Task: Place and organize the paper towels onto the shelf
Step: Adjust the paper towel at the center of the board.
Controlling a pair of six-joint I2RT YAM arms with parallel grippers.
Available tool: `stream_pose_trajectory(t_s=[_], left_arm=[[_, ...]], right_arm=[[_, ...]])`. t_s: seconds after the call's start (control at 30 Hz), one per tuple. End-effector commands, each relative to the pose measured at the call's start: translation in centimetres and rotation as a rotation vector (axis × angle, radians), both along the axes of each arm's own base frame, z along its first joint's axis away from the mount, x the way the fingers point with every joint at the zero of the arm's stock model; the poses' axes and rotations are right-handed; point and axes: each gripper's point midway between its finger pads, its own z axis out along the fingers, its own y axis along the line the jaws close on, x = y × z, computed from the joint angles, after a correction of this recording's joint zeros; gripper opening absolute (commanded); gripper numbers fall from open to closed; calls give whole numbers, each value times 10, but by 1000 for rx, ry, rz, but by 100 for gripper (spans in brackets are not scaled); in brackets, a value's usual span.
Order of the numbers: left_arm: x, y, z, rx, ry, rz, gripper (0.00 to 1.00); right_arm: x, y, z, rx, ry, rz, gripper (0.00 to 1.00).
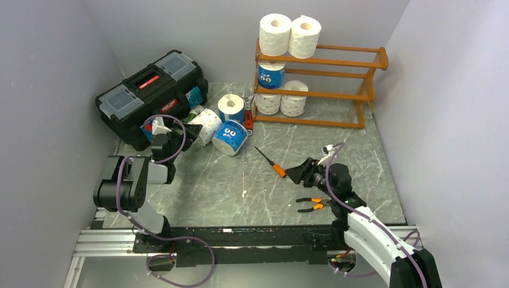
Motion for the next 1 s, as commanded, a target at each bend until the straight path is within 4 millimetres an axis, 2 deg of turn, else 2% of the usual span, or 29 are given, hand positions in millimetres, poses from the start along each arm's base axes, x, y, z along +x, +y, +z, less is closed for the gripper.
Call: stream_pose_trajectory(t_s=[0.0, 0.2, 0.53, 0.67, 0.8, 0.97], left_arm=[[11, -3, 26, -26, -107, -19, 86], [15, -4, 28, -35, -125, -25, 81], [16, -8, 31, -34, -141, -46, 65], [16, -9, 26, -36, -132, -53, 64], [17, -9, 23, -40, -125, -53, 69], [16, -9, 24, -37, -129, -55, 65]], right_arm=[[4, 0, 7, -1, -37, -5, 59], [4, -1, 6, -4, -39, -7, 59], [5, -1, 7, -8, -41, -13, 59], [6, -2, 7, -9, -41, -16, 59], [6, -2, 7, -14, -40, -15, 59], [6, -2, 7, -15, -41, -19, 59]])
